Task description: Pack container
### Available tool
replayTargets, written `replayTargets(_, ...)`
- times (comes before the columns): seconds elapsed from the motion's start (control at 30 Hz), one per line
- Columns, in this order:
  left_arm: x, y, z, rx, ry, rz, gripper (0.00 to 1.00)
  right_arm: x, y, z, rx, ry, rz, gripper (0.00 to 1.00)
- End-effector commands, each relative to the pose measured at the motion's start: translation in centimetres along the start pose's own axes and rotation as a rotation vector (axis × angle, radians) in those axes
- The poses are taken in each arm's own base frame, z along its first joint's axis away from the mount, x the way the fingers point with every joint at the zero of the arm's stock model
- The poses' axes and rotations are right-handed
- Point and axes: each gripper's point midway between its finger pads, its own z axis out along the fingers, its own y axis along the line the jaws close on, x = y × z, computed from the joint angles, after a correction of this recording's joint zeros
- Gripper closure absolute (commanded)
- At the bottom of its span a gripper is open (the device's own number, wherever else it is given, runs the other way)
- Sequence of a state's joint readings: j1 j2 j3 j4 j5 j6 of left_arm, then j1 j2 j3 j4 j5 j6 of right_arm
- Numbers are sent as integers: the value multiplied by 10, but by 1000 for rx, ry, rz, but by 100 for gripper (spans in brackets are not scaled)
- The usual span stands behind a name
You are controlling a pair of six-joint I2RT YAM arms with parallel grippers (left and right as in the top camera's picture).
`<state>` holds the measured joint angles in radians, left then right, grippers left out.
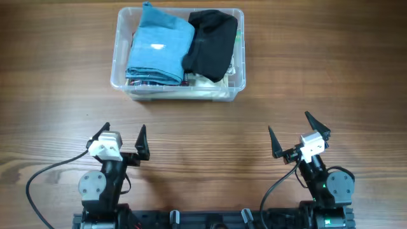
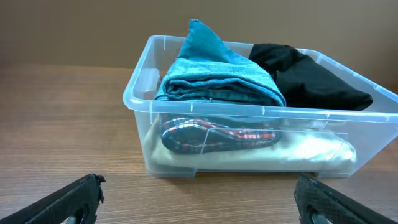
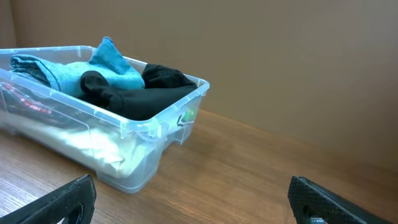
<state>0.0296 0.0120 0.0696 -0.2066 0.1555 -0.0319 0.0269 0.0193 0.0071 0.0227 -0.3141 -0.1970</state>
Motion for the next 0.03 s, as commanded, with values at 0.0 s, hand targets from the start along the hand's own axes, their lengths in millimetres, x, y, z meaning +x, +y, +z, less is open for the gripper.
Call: replayTargets(0.0,0,1,0,0,-5,-10,0,-1,1,0,-6,-5,-14,0)
